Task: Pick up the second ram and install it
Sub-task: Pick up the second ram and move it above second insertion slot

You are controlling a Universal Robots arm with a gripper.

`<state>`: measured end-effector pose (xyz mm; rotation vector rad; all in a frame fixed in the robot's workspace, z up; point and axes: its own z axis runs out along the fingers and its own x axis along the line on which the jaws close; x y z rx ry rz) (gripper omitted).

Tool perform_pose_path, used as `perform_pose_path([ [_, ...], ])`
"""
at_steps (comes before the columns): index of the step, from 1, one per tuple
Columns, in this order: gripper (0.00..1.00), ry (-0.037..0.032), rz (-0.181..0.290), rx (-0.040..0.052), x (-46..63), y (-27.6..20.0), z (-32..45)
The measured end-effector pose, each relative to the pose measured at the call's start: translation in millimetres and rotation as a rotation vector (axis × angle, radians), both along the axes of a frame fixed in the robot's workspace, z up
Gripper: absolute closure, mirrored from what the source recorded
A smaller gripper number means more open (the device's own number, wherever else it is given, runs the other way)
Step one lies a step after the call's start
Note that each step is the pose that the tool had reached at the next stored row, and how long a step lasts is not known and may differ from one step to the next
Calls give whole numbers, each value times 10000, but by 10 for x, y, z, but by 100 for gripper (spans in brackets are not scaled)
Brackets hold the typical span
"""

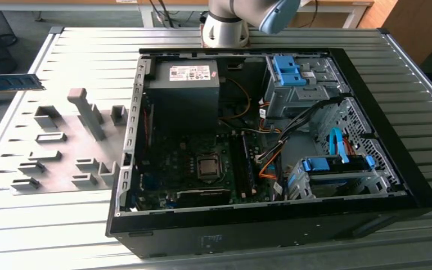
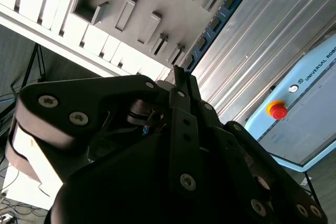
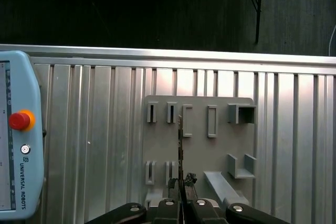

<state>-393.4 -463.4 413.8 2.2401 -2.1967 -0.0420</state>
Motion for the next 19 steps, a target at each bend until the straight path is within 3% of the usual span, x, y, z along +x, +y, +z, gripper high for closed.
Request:
perform_pose_path([
  [19, 86, 1, -1, -1, 55, 0, 1],
])
